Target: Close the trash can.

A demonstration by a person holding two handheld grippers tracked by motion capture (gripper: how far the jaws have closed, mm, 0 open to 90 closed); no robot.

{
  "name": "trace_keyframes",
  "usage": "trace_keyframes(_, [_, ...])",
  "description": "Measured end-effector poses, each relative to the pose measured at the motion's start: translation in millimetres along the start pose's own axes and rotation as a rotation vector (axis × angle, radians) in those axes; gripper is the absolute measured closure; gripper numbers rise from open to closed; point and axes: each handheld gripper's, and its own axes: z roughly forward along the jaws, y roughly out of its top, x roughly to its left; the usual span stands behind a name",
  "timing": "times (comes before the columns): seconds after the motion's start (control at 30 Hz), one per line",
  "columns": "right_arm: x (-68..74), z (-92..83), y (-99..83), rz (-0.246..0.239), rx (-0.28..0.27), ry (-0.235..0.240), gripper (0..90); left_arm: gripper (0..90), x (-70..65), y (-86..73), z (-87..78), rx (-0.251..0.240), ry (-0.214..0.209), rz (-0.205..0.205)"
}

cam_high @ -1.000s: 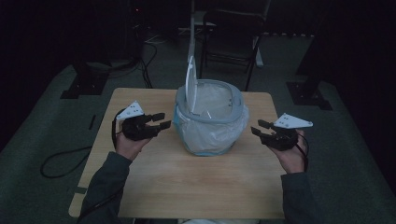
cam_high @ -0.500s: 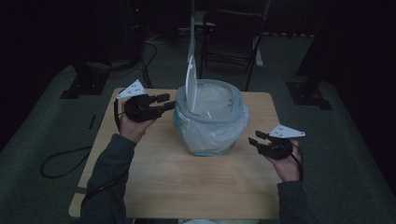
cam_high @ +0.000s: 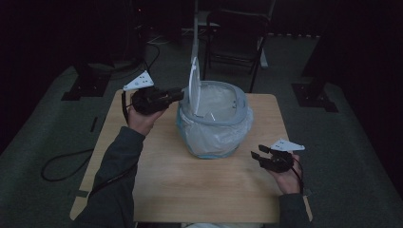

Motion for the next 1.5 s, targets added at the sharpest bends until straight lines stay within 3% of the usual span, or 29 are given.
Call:
trace_keyframes(0.3, [-2.1, 3.2, -16.3, 0.024, 0.034, -0.009, 50.9, 89.7, 2.8, 5.5, 6.8, -0.024, -0.011, -0.034])
trace_keyframes(0.67, [-4.6, 1.5, -23.8, 0.041, 0.038, -0.018, 51.0, 90.0, -2.3, 23.5, 19.0, -0.056, -0.024, -0.043])
trace_keyframes(0.83, [-6.0, 0.8, -25.7, 0.047, 0.038, -0.019, 51.1, 90.0, -2.1, 26.5, 20.5, -0.079, -0.052, -0.064])
trace_keyframes(1.3, [-5.3, 3.1, -28.0, 0.052, 0.046, -0.018, 51.3, 90.0, -12.9, 17.2, 52.1, -0.026, -0.11, -0.081])
trace_keyframes(1.5, [-6.5, 2.0, -30.1, 0.059, 0.048, -0.02, 51.5, 90.0, -19.2, 11.3, 67.7, 0.03, -0.101, -0.063])
